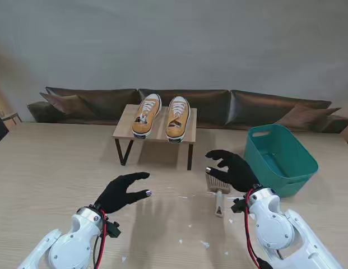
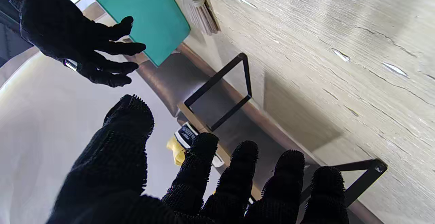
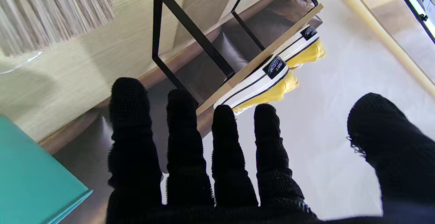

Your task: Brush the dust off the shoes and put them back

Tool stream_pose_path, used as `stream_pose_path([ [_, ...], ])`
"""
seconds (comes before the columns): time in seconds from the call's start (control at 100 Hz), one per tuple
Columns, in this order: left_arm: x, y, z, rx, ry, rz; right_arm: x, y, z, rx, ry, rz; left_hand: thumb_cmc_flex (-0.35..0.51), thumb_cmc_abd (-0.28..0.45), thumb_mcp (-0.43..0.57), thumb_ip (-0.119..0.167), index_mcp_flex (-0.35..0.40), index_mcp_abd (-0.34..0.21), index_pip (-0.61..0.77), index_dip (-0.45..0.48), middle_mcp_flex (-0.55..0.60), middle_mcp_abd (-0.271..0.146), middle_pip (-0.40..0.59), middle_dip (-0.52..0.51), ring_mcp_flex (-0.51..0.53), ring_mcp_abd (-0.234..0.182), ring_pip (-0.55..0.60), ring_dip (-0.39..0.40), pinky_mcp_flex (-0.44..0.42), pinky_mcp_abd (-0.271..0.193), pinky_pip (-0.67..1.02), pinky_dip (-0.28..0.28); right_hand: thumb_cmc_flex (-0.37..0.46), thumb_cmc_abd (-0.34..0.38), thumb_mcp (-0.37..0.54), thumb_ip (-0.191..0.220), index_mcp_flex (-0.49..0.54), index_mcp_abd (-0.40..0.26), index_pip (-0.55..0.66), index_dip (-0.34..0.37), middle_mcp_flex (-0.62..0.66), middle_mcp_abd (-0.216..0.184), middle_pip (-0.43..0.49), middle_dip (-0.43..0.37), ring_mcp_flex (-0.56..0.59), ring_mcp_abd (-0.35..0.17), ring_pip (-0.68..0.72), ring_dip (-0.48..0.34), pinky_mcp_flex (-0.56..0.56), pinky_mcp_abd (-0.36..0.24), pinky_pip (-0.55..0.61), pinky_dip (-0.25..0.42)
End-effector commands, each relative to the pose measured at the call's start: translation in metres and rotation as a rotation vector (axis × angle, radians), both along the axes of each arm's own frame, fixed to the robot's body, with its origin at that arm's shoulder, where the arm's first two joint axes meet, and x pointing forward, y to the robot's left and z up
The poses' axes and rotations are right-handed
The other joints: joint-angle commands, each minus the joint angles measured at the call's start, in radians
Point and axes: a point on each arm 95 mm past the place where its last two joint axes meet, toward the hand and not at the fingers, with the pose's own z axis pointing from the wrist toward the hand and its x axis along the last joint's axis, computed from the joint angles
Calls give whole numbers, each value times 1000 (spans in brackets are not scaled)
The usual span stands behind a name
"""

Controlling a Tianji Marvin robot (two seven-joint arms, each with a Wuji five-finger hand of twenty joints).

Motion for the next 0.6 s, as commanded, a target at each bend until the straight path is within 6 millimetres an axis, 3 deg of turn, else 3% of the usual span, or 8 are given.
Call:
stream_pose_path([
  [0.0, -1, -2, -1, 1, 15, -14, -2, 3, -1, -2, 11, 15, 12, 10, -13, 40, -5, -9, 1, -6, 3, 0, 4, 11, -19, 2, 5, 6, -4, -24, -9, 8, -28, -14, -4, 26, 20, -22, -11, 6, 2, -24, -16, -14, -3, -11, -6, -5, -353, -29, -19, -6],
  [0.59, 0, -4, 3, 3, 7, -28, 0, 8, -9, -6, 35, 25, 14, 10, -16, 40, -7, -10, 0, -6, -3, -3, 3, 10, -24, 1, 2, 5, -6, -26, -10, 8, -27, -16, -2, 26, 26, -17, -10, 9, 9, -20, -14, -12, 4, -10, -2, -3, -350, -27, -16, -7],
])
